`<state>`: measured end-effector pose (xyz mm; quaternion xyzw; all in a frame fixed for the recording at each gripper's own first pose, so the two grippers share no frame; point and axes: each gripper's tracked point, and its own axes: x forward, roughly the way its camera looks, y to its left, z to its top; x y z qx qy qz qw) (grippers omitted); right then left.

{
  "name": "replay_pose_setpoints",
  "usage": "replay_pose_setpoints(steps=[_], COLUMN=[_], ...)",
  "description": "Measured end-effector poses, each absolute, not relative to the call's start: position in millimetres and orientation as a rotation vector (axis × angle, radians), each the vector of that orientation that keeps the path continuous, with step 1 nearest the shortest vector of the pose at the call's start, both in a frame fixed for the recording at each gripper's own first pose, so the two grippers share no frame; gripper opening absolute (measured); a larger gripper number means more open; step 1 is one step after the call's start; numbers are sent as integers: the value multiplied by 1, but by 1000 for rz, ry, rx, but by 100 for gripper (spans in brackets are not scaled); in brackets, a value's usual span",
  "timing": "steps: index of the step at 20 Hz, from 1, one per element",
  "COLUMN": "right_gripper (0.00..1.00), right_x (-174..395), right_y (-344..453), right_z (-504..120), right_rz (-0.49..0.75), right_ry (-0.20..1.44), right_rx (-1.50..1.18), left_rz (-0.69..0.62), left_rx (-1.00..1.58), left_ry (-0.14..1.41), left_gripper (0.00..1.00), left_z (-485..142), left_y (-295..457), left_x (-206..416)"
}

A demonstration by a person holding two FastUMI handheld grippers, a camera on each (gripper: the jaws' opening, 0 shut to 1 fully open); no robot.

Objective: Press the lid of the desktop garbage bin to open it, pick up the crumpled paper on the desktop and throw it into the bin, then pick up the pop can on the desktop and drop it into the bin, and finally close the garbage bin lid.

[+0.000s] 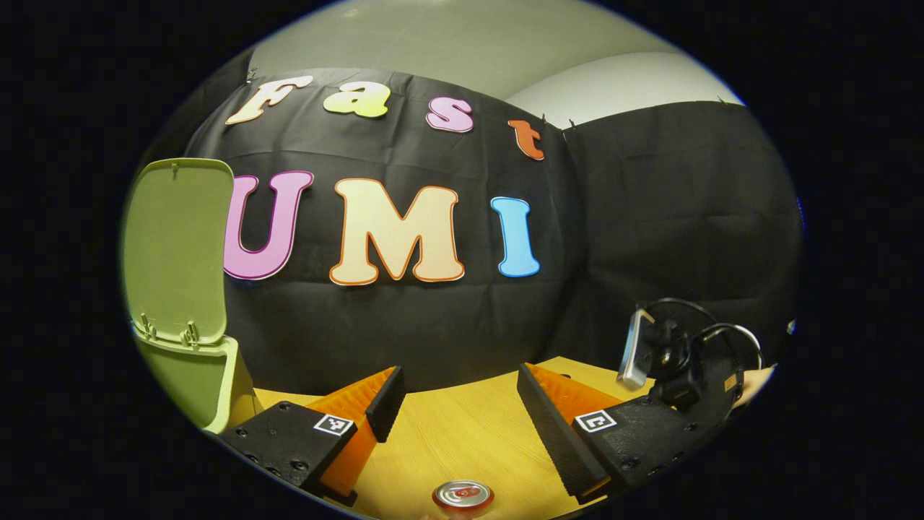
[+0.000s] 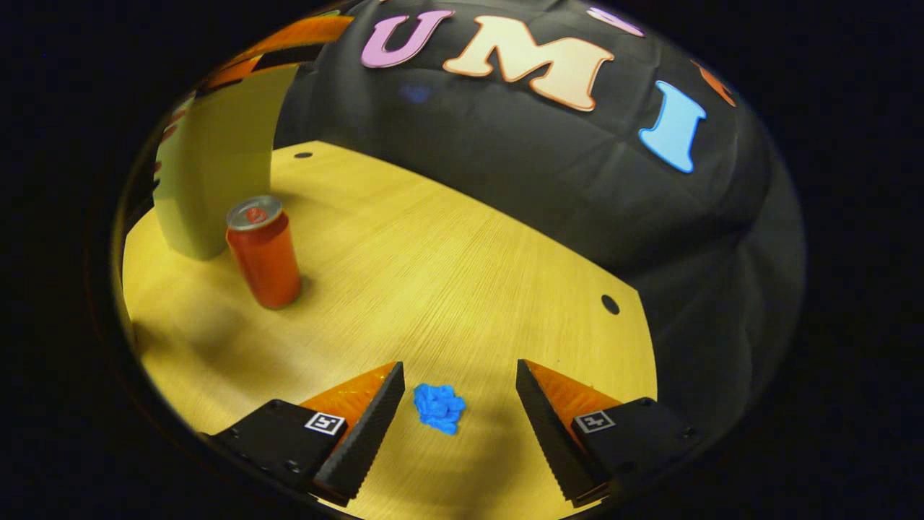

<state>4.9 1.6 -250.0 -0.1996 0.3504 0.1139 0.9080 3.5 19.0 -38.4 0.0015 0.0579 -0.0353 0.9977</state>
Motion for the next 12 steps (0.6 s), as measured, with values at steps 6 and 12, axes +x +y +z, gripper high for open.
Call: replay_pose_setpoints(steps=[6, 12], right_gripper=[99, 94], right_x=[6, 9], right_y=[2, -1], right_z=[-284, -301], right_rz=[268, 285], right_ry=[857, 945], right_rx=[-374, -309], left_rz=[-75, -75], left_rx=[1, 1], left_ry=[104, 99], left_gripper=[95, 95], left_z=[-33, -31], left_y=[17, 19], left_x=[2, 1])
